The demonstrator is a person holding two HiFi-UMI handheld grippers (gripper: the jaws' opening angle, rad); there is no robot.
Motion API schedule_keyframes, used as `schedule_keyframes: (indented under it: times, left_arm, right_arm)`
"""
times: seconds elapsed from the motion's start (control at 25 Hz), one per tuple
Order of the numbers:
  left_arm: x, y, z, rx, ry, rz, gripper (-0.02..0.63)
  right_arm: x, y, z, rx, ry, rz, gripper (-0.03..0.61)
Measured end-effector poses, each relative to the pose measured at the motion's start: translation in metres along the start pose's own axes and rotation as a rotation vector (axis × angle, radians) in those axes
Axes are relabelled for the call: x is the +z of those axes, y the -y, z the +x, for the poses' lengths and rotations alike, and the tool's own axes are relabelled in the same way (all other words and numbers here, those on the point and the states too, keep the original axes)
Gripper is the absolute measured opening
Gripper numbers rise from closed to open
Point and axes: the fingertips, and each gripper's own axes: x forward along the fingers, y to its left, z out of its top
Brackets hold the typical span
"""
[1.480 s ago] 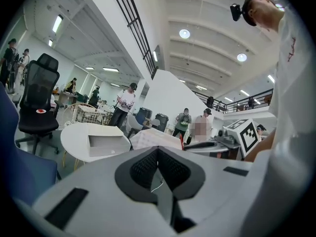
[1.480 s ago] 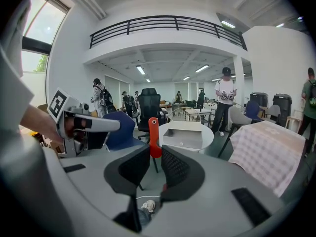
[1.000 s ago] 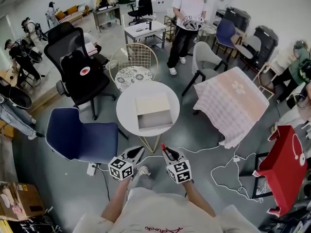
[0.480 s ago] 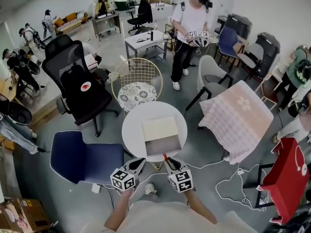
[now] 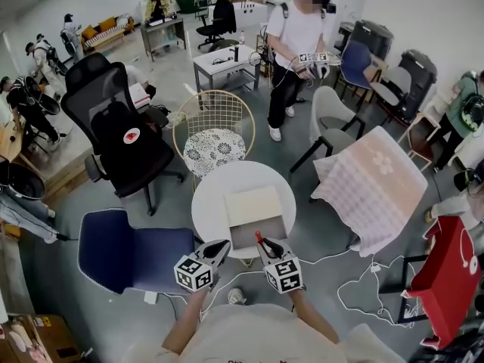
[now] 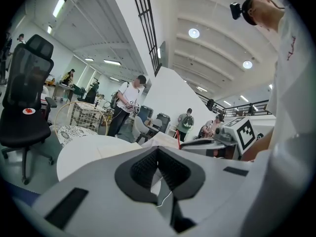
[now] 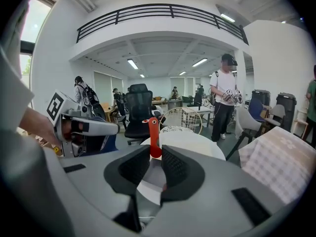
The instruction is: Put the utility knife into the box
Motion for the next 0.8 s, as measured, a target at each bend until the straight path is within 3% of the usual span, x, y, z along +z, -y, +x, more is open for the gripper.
schedule_keyframes:
  times: [0.4, 0.8]
  left_arm:
    - [-0.005, -0.009, 0.01, 0.034, -0.008, -0.013, 0.011]
    - [-0.004, -0.005, 0.031, 0.126, 0.008, -0.059, 0.011]
  right_arm:
    - [-0.001, 0.019, 0.013, 0.017, -0.008, 0.0, 0.081]
    - [0.002, 0.049, 0.02, 0.099, -0.033, -0.009, 0.081]
